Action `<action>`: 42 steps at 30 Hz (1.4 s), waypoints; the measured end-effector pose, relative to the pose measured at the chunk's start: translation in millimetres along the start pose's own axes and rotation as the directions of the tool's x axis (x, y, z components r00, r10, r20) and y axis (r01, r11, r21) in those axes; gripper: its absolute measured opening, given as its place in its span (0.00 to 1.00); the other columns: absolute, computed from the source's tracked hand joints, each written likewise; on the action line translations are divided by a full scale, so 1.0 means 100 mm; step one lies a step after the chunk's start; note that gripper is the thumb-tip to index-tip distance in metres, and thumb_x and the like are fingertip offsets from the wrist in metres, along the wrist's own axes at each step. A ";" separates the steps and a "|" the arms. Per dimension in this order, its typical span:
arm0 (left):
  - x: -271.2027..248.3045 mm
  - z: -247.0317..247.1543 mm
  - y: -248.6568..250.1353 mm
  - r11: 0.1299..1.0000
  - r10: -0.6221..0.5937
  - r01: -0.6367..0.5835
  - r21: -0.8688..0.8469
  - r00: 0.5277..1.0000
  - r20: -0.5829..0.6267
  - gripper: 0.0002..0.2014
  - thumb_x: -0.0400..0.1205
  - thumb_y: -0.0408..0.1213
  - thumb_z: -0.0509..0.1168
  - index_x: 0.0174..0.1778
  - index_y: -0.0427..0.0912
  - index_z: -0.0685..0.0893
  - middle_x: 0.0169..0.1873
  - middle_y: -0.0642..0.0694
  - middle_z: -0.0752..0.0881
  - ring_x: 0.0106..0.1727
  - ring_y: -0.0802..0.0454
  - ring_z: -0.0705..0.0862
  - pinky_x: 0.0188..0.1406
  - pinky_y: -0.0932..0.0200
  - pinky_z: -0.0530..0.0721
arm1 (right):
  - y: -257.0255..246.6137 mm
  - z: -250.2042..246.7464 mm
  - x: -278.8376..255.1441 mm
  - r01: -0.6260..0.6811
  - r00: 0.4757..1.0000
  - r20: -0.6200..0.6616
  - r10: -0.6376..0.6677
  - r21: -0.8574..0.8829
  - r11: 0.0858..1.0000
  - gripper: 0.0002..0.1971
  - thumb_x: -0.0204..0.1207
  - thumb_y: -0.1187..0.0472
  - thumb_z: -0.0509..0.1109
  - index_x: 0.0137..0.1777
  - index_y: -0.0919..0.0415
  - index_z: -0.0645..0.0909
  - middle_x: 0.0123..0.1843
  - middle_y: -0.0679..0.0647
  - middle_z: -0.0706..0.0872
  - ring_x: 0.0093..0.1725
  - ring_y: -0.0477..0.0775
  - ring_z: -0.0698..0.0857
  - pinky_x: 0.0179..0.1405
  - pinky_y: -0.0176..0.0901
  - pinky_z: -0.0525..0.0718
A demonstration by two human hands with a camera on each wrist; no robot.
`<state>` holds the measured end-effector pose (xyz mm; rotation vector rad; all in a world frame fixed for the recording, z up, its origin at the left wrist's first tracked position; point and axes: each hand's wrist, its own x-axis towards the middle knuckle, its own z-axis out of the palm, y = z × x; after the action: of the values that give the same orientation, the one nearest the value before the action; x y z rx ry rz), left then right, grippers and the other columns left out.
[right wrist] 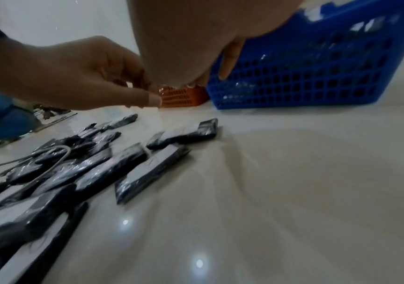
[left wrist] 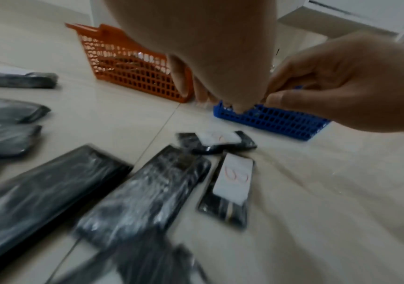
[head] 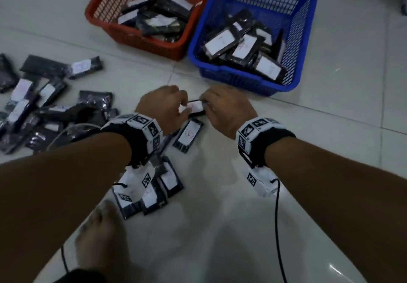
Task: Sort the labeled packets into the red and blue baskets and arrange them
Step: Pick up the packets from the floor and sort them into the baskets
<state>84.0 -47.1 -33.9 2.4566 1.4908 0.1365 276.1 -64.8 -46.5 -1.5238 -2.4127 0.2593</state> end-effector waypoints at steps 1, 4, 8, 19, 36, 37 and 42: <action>-0.13 0.07 -0.02 0.999 -0.044 0.045 -0.010 0.994 0.095 0.13 0.78 0.52 0.65 0.46 0.47 0.83 0.43 0.44 0.85 0.45 0.39 0.84 0.40 0.50 0.82 | -0.05 0.10 0.00 -0.026 0.997 0.075 0.023 0.038 0.999 0.12 0.79 0.60 0.64 0.57 0.62 0.84 0.56 0.60 0.85 0.54 0.65 0.83 0.51 0.57 0.81; -0.40 0.26 -0.05 0.995 -0.098 0.103 -0.007 0.965 0.243 0.13 0.76 0.55 0.68 0.45 0.49 0.83 0.44 0.46 0.86 0.46 0.40 0.85 0.42 0.51 0.83 | -0.13 0.33 0.10 -0.140 0.964 0.242 0.107 0.124 0.982 0.21 0.83 0.57 0.63 0.75 0.60 0.74 0.77 0.55 0.74 0.75 0.57 0.72 0.70 0.49 0.67; -0.45 0.40 -0.05 0.990 -0.138 0.136 0.026 0.969 0.205 0.18 0.75 0.59 0.68 0.47 0.46 0.84 0.44 0.47 0.86 0.45 0.43 0.84 0.39 0.54 0.82 | -0.14 0.41 0.24 -0.132 0.941 0.328 0.087 0.118 0.984 0.23 0.80 0.58 0.67 0.75 0.57 0.73 0.73 0.56 0.78 0.71 0.60 0.76 0.70 0.52 0.71; -0.11 0.42 0.33 0.996 -0.059 0.083 -0.045 0.917 0.394 0.12 0.76 0.37 0.66 0.51 0.40 0.72 0.44 0.41 0.82 0.45 0.39 0.83 0.39 0.50 0.81 | 0.18 0.09 -0.10 -0.445 0.838 0.397 0.374 0.102 0.890 0.14 0.79 0.61 0.64 0.64 0.56 0.71 0.60 0.58 0.77 0.53 0.63 0.80 0.49 0.50 0.79; 1.02 -1.18 -1.05 0.974 -0.167 0.146 -0.173 0.979 -0.114 0.18 0.83 0.47 0.64 0.65 0.41 0.80 0.48 0.43 0.83 0.47 0.44 0.81 0.42 0.62 0.69 | -0.16 -0.63 1.35 -0.250 0.965 -0.046 0.259 0.146 0.957 0.16 0.82 0.52 0.67 0.66 0.57 0.77 0.62 0.55 0.79 0.61 0.58 0.79 0.57 0.50 0.78; 1.16 -1.23 -1.16 0.979 -0.154 0.139 -0.150 0.984 -0.094 0.18 0.82 0.48 0.64 0.65 0.42 0.80 0.48 0.44 0.83 0.46 0.45 0.80 0.41 0.60 0.69 | -0.16 -0.63 1.48 -0.255 0.964 -0.036 0.263 0.146 0.956 0.16 0.81 0.53 0.67 0.65 0.57 0.77 0.62 0.55 0.79 0.61 0.58 0.79 0.59 0.50 0.78; 1.72 -1.27 -1.69 0.996 -0.073 0.075 -0.044 0.996 0.046 0.17 0.81 0.53 0.65 0.59 0.47 0.85 0.50 0.41 0.87 0.46 0.41 0.83 0.43 0.56 0.76 | -0.16 -0.53 2.04 -0.301 0.954 0.033 0.299 0.101 0.948 0.14 0.79 0.54 0.69 0.62 0.55 0.79 0.60 0.53 0.80 0.61 0.57 0.79 0.60 0.50 0.78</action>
<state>-7.8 201.1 32.7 2.3495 1.5401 0.0995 196.9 112.9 36.2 -1.8423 -2.1330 0.4554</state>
